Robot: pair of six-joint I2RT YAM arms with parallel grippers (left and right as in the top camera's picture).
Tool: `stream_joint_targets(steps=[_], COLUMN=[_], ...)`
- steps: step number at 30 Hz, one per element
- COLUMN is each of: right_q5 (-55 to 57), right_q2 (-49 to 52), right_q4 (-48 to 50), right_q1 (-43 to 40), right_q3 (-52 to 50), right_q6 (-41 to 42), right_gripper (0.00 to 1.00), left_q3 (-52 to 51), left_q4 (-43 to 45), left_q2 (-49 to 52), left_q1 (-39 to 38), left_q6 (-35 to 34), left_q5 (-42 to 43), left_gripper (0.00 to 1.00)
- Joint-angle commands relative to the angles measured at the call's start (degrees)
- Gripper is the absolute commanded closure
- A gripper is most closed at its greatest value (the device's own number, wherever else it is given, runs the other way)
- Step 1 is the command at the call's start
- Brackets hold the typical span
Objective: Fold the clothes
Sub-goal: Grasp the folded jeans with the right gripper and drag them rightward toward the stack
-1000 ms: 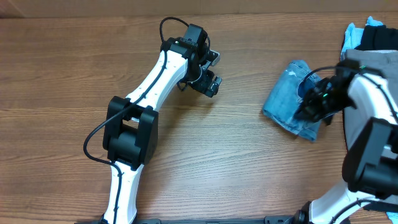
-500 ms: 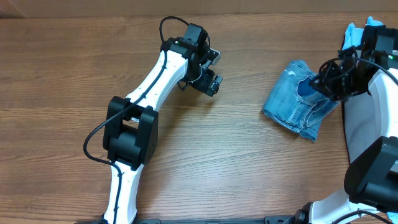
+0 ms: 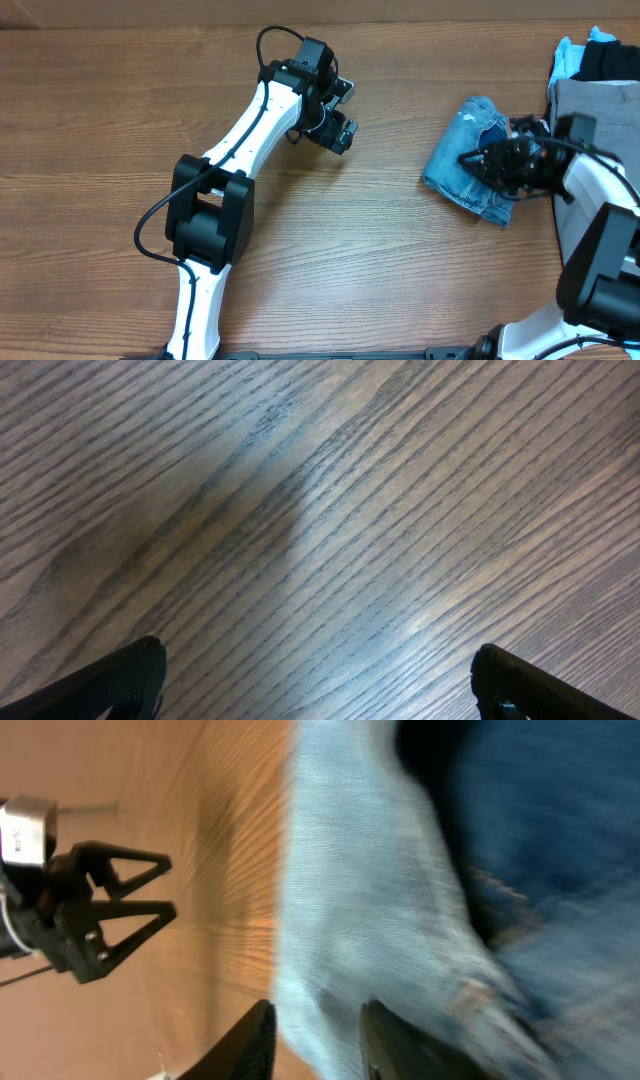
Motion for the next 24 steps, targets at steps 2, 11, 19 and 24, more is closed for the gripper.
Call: stream_joint_targets(steps=[2, 11, 19, 24], right_q5=[-1.29, -2.71, -13.29, -11.76], right_q2=[4.70, 15.12, 8.50, -0.72], right_q4=[6.51, 10.64, 6.49, -1.38], right_q1=[-7.34, -14.45, -14.45, -14.45], right_q3=[-4.83, -5.22, -0.35, 5.68], right_q6=[0.98, 0.92, 1.01, 1.03], right_gripper=[0.61, 0.63, 0.56, 0.01], left_q3=[0.20, 0.20, 0.17, 0.17], left_q4=[0.22, 0.26, 6.36, 14.25], left_q2=[0.48, 0.48, 0.48, 0.50], left_q1=[0.46, 0.46, 0.28, 0.20], left_q6=[-0.37, -0.37, -0.33, -0.39], left_q5=[-0.28, -0.26, 13.77, 28.72], left_gripper=[0.00, 0.00, 0.00, 0.00])
